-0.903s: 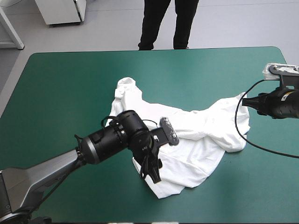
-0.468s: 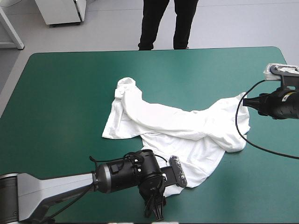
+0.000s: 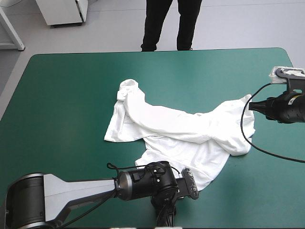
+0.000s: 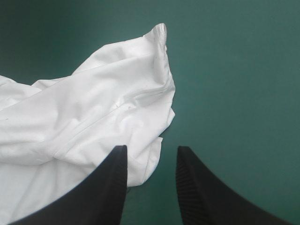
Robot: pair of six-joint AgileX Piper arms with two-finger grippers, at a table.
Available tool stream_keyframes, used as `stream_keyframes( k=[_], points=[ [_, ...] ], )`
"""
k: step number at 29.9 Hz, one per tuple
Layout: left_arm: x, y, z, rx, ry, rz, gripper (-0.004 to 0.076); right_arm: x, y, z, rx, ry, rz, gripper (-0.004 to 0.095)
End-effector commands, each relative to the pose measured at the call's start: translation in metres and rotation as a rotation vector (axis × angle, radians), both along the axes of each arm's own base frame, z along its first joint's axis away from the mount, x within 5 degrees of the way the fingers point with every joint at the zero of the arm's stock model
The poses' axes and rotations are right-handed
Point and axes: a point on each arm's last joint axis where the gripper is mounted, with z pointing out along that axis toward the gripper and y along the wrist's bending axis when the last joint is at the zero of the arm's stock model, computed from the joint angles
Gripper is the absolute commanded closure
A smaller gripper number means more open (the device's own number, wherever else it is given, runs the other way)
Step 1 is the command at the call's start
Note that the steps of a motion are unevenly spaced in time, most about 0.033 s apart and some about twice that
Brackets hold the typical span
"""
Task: Fold the cloth
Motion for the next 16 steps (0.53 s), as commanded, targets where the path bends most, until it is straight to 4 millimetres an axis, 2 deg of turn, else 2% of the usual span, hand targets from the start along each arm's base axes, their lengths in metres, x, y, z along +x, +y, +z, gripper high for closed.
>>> stream_keyframes(
  k=[1,3,7,12,14,16],
  points=[
    [0.000,-0.010,0.007,-0.108,-0.034,0.002,0.0345,-0.006,-0.003,0.014,-0.020,-0.081,-0.010,0.0584],
    [0.001,-0.010,0.007,-0.110,-0.039,0.003,0.0441,-0.006,-0.003,0.014,-0.022,-0.081,-0.010,0.0584],
    [0.002,-0.010,0.007,-0.109,-0.054,-0.009,0.0745,-0.006,-0.003,0.014,-0.019,-0.078,-0.012,0.0584],
    [0.003,-0.010,0.007,-0.104,-0.070,-0.019,0.0746,-0.002,-0.003,0.011,-0.015,-0.066,-0.011,0.0582],
    [0.003,-0.010,0.007,-0.104,-0.070,-0.019,0.0746,0.006,-0.002,0.005,-0.004,-0.036,-0.007,0.0568],
    [0.003,-0.010,0.007,-0.104,-0.070,-0.019,0.0746,0.020,-0.001,-0.007,0.011,0.020,0.007,0.0506]
  ],
)
